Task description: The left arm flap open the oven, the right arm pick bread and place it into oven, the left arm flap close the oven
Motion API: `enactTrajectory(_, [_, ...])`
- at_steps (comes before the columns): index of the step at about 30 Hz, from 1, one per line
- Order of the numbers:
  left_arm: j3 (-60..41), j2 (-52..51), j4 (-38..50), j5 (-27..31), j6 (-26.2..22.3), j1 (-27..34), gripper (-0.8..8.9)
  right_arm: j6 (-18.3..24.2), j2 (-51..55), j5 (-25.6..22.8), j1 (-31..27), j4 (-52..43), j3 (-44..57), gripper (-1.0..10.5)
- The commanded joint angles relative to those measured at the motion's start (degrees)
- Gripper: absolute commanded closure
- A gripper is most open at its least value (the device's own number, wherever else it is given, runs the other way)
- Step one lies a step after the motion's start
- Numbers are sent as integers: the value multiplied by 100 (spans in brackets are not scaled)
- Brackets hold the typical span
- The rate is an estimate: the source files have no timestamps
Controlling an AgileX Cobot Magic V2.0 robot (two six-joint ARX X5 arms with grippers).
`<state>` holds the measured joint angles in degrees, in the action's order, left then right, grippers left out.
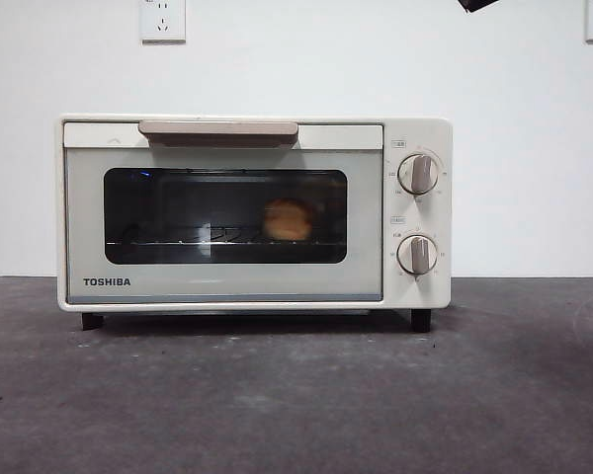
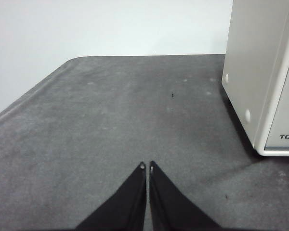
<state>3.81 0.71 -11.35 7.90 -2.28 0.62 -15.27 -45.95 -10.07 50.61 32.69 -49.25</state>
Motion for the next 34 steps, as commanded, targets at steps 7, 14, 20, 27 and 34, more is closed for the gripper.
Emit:
enactTrajectory(7, [-264,-52,42,20,-42,11,793,-39,-37,-9,52,-52,-46,941])
enactTrajectory(14, [-310,-52,98,0,15,11,793,-39,-37,-9,52,-55,-46,941])
enactTrajectory(20, [-310,-52,98,0,15,11,793,-39,-37,-9,52,-52,-46,941])
enactTrajectory(27, [-310,-52,98,0,15,11,793,-39,-37,-9,52,-52,-46,941])
enactTrajectory(34, [-310,-52,98,0,15,11,793,-39,-37,-9,52,-52,-46,941])
